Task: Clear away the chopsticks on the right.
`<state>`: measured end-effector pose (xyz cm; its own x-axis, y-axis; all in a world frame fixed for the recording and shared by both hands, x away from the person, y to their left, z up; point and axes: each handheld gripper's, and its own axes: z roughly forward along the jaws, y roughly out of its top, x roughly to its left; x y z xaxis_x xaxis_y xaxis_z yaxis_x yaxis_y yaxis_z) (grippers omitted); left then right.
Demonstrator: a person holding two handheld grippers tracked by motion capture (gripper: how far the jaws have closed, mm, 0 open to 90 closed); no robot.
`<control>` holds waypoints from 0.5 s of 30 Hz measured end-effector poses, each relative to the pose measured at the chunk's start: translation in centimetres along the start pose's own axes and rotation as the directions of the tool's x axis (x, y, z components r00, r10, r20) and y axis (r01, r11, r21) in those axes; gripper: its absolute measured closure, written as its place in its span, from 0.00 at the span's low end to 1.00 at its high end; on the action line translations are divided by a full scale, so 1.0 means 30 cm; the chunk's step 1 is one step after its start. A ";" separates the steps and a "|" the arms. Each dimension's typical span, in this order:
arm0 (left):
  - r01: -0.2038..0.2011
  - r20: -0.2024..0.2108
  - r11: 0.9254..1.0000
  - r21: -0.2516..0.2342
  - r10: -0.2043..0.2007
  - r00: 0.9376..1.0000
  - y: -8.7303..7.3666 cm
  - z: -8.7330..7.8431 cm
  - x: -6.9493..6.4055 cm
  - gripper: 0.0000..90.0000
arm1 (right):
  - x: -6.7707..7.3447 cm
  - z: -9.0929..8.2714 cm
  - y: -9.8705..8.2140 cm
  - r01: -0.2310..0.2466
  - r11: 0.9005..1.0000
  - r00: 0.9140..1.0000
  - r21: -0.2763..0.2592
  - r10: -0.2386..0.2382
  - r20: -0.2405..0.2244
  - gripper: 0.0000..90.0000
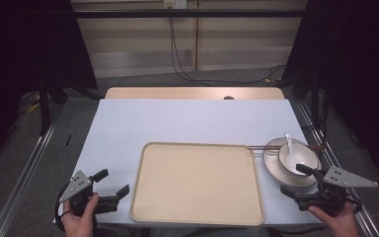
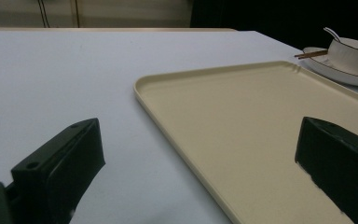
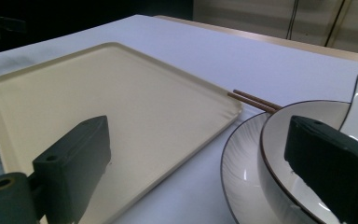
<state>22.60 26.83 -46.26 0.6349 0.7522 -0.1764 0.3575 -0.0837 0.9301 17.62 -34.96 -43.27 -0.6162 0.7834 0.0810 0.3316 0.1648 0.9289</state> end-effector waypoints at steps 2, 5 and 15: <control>0.000 0.004 1.000 0.000 0.000 1.000 0.000 -0.001 0.000 0.01 | 0.001 -0.003 0.002 0.011 1.000 1.000 -0.007 -0.011 -0.009 0.08; -0.002 -0.001 1.000 0.001 0.002 1.000 -0.001 -0.002 0.000 0.01 | -0.001 -0.009 0.003 0.009 1.000 1.000 -0.007 -0.009 -0.001 0.07; 0.006 -0.006 1.000 -0.014 -0.006 1.000 0.001 -0.006 -0.002 0.01 | -0.080 -0.040 0.049 0.015 1.000 0.997 0.002 -0.015 -0.077 0.12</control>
<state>22.46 26.91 -46.18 0.6283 0.7568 -0.1801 0.3517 -0.0699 0.9335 18.73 -37.33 -41.67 -0.6743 0.7324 0.0949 0.3236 0.1775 0.9294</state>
